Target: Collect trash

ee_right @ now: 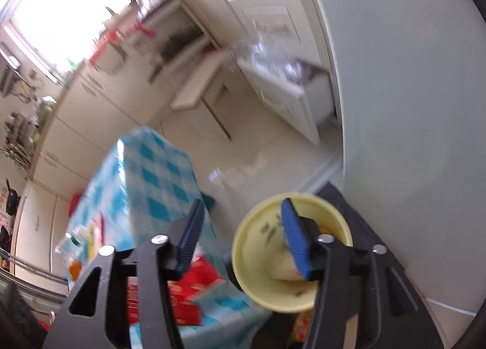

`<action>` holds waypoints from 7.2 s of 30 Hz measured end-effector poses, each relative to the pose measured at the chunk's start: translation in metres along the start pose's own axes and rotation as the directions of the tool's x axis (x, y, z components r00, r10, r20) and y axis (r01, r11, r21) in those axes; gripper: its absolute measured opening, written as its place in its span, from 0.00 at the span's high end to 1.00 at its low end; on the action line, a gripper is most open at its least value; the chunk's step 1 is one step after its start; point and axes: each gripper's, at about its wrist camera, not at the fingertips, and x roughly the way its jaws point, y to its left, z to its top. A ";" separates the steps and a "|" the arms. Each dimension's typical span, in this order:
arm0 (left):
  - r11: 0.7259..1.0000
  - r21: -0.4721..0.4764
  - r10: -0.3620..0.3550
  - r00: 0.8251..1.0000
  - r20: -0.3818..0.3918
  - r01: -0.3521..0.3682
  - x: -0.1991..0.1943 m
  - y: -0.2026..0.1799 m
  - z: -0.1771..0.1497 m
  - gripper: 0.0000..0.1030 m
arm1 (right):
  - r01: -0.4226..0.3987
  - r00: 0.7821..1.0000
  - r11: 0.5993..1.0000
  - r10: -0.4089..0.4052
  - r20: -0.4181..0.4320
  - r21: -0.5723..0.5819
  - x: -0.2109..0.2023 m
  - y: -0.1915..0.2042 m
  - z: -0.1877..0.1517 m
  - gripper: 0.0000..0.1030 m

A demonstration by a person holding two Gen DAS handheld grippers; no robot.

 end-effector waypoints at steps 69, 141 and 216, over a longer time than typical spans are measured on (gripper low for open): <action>0.811 -0.392 0.472 0.881 -0.003 -0.435 -0.108 0.304 -0.113 0.36 | -0.130 0.991 0.910 0.112 -0.068 -0.394 0.046 0.174 -0.058 0.35; 0.889 -0.373 0.308 0.950 0.058 -0.266 -0.133 0.250 -0.123 0.90 | -0.481 0.822 0.804 0.275 -0.499 -0.350 0.073 0.242 -0.144 0.93; 0.994 -0.099 -0.058 0.994 -0.094 0.049 0.038 -0.028 0.005 0.25 | -0.054 0.976 0.995 0.071 0.207 -0.090 -0.053 0.040 0.015 0.33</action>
